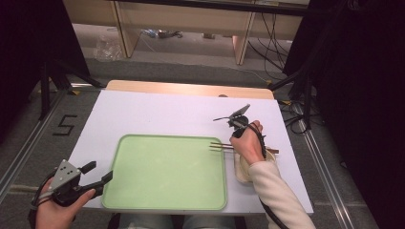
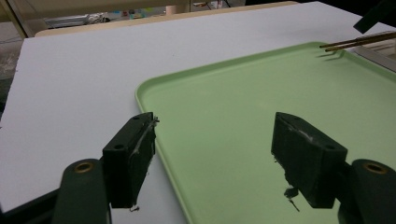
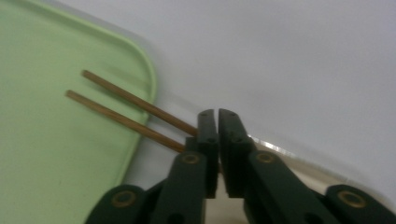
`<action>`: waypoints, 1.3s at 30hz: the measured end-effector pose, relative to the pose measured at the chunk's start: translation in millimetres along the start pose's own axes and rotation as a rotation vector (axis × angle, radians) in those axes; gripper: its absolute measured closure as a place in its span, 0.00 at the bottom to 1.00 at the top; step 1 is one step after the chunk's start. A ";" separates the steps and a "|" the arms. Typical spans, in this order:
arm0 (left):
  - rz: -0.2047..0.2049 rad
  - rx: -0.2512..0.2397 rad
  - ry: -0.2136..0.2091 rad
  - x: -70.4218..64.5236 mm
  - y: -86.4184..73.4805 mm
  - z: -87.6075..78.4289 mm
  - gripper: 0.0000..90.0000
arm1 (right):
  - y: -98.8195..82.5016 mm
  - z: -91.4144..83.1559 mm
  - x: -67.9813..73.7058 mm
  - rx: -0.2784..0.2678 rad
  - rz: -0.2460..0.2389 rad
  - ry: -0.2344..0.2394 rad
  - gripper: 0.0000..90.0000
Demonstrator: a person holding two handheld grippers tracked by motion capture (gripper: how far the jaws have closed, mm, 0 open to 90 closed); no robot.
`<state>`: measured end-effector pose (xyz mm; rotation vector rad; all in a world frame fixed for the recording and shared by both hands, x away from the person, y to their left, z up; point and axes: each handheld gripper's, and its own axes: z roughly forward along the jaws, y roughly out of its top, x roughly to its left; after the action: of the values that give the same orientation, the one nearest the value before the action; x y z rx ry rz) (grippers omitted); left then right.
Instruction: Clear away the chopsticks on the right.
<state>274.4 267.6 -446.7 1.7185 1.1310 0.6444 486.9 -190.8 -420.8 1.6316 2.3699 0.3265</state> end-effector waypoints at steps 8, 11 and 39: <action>0.001 -0.001 0.001 -0.2 0.0 -0.1 0.33 | 14.7 -3.4 9.5 -0.008 -0.772 0.000 0.72; 0.001 0.000 0.002 0.1 0.0 -0.1 0.33 | 17.3 4.0 10.1 0.066 -0.899 -0.012 0.73; 0.000 0.007 0.002 0.6 -0.5 0.7 0.34 | 24.9 17.3 13.3 0.172 -0.990 0.026 0.77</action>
<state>275.0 267.9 -447.5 1.7241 1.1366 0.6427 509.9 -168.9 -430.2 0.3352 2.9129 -0.0597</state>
